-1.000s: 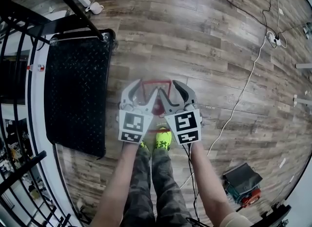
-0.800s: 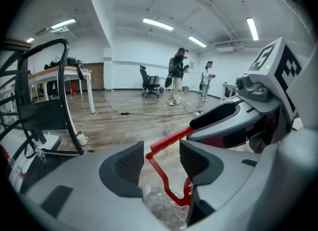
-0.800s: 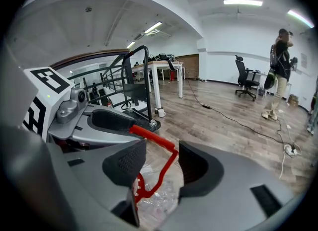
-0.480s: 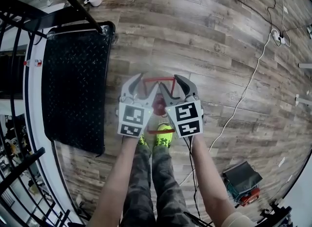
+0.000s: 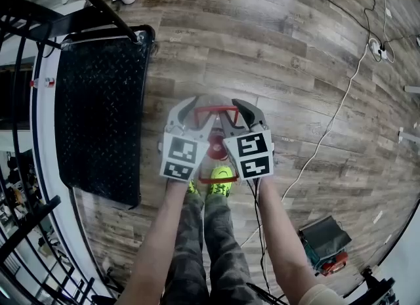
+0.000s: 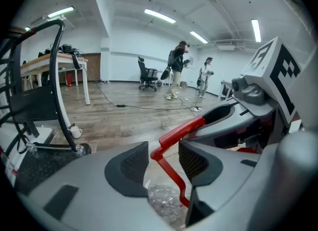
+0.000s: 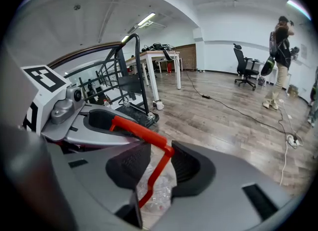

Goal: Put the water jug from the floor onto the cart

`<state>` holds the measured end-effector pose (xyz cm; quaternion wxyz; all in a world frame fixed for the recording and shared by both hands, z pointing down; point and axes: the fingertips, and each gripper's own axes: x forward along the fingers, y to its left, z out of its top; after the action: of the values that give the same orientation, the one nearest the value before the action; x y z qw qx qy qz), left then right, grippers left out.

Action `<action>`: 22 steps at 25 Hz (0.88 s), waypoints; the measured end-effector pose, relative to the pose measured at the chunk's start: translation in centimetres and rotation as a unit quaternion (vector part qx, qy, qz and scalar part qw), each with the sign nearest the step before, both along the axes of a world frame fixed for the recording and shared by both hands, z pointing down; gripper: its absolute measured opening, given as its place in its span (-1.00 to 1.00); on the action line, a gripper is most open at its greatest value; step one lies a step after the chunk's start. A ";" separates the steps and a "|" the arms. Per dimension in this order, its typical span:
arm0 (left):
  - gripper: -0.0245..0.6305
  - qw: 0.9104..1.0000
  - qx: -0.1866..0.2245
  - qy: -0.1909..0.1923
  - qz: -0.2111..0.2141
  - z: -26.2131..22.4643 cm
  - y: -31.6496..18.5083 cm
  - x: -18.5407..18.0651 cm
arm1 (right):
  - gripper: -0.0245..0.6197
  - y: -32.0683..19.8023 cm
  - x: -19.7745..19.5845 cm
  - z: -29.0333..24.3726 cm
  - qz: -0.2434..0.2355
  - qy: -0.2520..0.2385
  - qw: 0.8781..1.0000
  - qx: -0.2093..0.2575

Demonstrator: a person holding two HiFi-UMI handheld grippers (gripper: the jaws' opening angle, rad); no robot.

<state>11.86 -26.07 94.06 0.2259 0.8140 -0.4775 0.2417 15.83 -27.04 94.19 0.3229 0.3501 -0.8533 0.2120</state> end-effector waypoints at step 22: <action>-0.78 0.996 0.063 -0.057 0.011 -6.4 2.6 -0.2 | -0.62 2.8 -0.1 -6.6 0.005 -0.017 0.997 0.081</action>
<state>11.61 -23.48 87.62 0.1436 0.8165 -0.4953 0.2596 15.74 -24.27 87.59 0.2776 0.3758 -0.8713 0.1503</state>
